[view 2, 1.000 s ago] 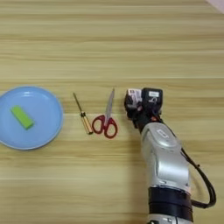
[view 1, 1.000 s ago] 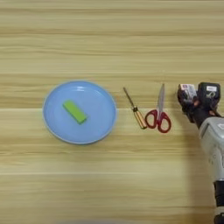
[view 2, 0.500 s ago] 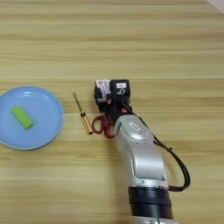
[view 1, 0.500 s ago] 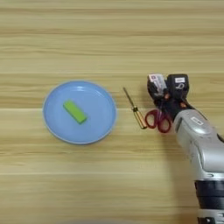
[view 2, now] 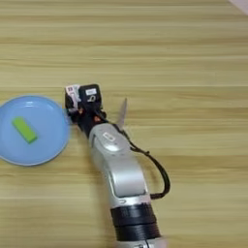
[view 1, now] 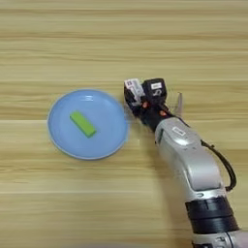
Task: Move the objects on the table
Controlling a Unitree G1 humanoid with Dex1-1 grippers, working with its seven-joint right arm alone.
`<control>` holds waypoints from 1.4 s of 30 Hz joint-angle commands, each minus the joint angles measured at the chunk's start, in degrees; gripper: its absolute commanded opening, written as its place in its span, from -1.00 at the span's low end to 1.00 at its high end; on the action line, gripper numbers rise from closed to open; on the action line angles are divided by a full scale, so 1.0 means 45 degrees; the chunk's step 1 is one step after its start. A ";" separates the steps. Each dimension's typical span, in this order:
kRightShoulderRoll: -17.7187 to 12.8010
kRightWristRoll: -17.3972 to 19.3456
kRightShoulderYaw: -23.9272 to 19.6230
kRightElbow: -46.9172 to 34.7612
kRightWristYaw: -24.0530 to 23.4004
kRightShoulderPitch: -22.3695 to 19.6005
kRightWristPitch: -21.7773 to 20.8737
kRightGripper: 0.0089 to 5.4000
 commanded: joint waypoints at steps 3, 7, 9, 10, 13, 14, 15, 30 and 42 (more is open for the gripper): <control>0.0404 -0.0544 0.0750 -0.0617 -0.0114 -0.0793 -0.0489 -0.23; 0.0644 -0.0853 0.1286 -0.0316 -0.0136 -0.0705 -0.0607 -0.23; 0.0711 -0.0936 0.1383 -0.0116 -0.0152 -0.0709 -0.0690 -0.23; 0.0729 -0.0939 0.1381 -0.0039 -0.0139 -0.0714 -0.0708 -0.23; 0.0780 -0.1023 0.1432 0.0294 -0.0122 -0.0733 -0.0789 -0.23; 0.0806 -0.1078 0.1486 0.0387 -0.0127 -0.0721 -0.0826 -0.23; 0.0842 -0.1152 0.1601 0.0512 -0.0110 -0.0698 -0.0865 -0.23; 0.1013 -0.1459 0.1870 0.1561 -0.0058 -0.0754 -0.0983 -0.23; 0.1009 -0.1536 0.1855 0.1497 0.0040 -0.0713 -0.0943 0.01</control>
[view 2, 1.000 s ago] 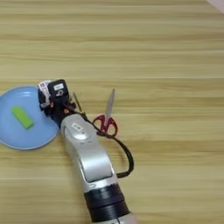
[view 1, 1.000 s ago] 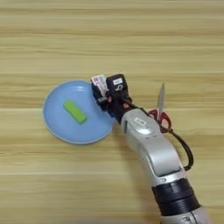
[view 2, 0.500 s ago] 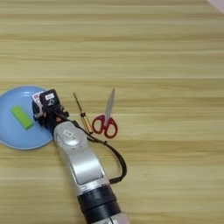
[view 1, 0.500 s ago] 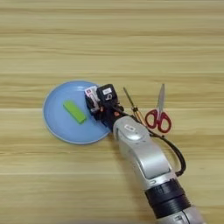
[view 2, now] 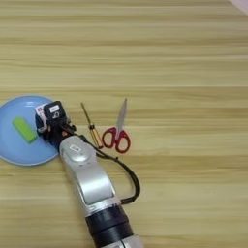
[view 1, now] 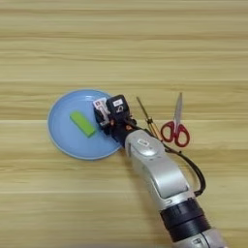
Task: Move the objects on the table
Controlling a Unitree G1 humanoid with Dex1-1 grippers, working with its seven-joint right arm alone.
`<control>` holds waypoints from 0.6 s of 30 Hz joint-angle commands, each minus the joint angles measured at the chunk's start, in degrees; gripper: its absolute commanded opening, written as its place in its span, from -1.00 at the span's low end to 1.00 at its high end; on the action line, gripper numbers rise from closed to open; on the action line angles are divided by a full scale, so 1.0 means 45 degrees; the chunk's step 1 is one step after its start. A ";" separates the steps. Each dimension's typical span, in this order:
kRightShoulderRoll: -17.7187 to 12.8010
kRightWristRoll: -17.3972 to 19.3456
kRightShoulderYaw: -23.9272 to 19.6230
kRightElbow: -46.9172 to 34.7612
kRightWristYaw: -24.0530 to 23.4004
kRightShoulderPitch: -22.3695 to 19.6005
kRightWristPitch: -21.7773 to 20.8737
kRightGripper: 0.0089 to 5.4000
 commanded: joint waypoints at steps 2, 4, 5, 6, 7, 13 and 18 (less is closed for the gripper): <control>0.0180 -0.0062 -0.0097 -0.0597 -0.0065 -0.0727 -0.0385 0.10; 0.0177 -0.0055 -0.0124 -0.0681 -0.0072 -0.0718 -0.0362 0.19; 0.0179 -0.0055 -0.0133 -0.0731 -0.0080 -0.0712 -0.0352 0.23; 0.0180 -0.0058 -0.0149 -0.0810 -0.0097 -0.0701 -0.0350 0.27; 0.0176 -0.0068 -0.0159 -0.0885 -0.0114 -0.0690 -0.0349 0.34; 0.0187 -0.0053 -0.0236 -0.1418 -0.0157 -0.0595 -0.0243 0.61; 0.0144 -0.0019 -0.0335 -0.1691 -0.0145 -0.0569 -0.0142 0.83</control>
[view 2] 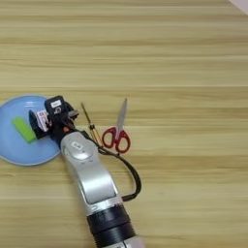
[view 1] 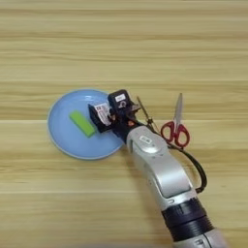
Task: Move the objects on the table
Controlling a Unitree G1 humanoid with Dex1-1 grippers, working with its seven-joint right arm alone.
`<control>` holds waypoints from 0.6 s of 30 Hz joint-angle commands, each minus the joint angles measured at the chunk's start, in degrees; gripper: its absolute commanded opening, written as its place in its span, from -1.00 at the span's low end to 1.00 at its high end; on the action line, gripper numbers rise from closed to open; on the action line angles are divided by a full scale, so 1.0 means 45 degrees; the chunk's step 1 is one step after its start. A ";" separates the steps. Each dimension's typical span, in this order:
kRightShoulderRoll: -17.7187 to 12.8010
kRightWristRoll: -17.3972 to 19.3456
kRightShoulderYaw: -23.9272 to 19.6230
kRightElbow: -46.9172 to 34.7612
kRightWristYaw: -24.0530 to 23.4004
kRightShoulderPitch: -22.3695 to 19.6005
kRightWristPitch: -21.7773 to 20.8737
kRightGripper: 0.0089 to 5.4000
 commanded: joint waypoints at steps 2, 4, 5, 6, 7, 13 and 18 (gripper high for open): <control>0.0040 0.0092 -0.0350 -0.0977 -0.0057 -0.0573 -0.0168 0.95; -0.0072 0.0138 -0.0571 -0.1124 -0.0043 -0.0555 -0.0129 0.98; -0.0119 0.0164 -0.0675 -0.1196 -0.0031 -0.0561 -0.0092 0.98; -0.0148 0.0182 -0.0766 -0.1253 -0.0027 -0.0571 -0.0056 0.98; -0.0159 0.0192 -0.0825 -0.1291 -0.0015 -0.0576 -0.0026 0.98; -0.0322 0.0273 -0.1225 -0.1617 0.0076 -0.0552 0.0091 0.98; -0.1086 0.0603 -0.2499 -0.2071 0.0125 -0.0381 0.0191 0.98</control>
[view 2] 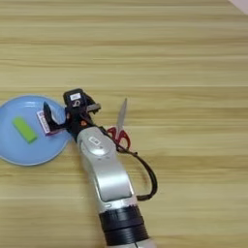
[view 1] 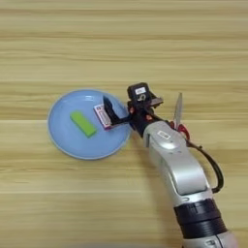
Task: Move the objects on the table
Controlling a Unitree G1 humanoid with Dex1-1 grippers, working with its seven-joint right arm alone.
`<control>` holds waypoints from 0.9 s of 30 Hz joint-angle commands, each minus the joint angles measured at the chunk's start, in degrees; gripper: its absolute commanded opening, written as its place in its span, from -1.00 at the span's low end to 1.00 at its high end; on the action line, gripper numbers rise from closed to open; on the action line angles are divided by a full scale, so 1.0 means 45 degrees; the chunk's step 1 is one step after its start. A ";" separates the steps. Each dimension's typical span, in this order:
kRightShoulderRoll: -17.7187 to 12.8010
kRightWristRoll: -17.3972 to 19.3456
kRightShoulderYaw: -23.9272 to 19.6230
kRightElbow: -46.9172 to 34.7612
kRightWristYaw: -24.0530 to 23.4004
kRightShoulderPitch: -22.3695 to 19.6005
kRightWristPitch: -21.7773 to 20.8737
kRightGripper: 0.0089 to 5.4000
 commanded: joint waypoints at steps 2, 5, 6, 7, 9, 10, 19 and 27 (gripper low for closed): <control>-0.0740 0.0323 -0.1192 -0.1012 0.0050 -0.0445 -0.0296 0.98; -0.0972 0.0379 -0.1435 -0.1244 0.0126 -0.0248 -0.0277 0.98; -0.1063 0.0388 -0.1550 -0.1369 0.0134 -0.0157 -0.0280 0.98; -0.1159 0.0409 -0.1679 -0.1489 0.0160 -0.0041 -0.0296 0.98; -0.1464 0.0417 -0.2010 -0.1667 0.0259 0.0348 -0.0382 0.98; -0.1615 0.0434 -0.2178 -0.1726 0.0317 0.0543 -0.0421 0.98; -0.2154 0.0789 -0.3348 -0.1998 0.0475 0.1307 -0.0492 0.98; -0.2529 0.0633 -0.3595 -0.1095 0.0609 0.1526 -0.0854 0.98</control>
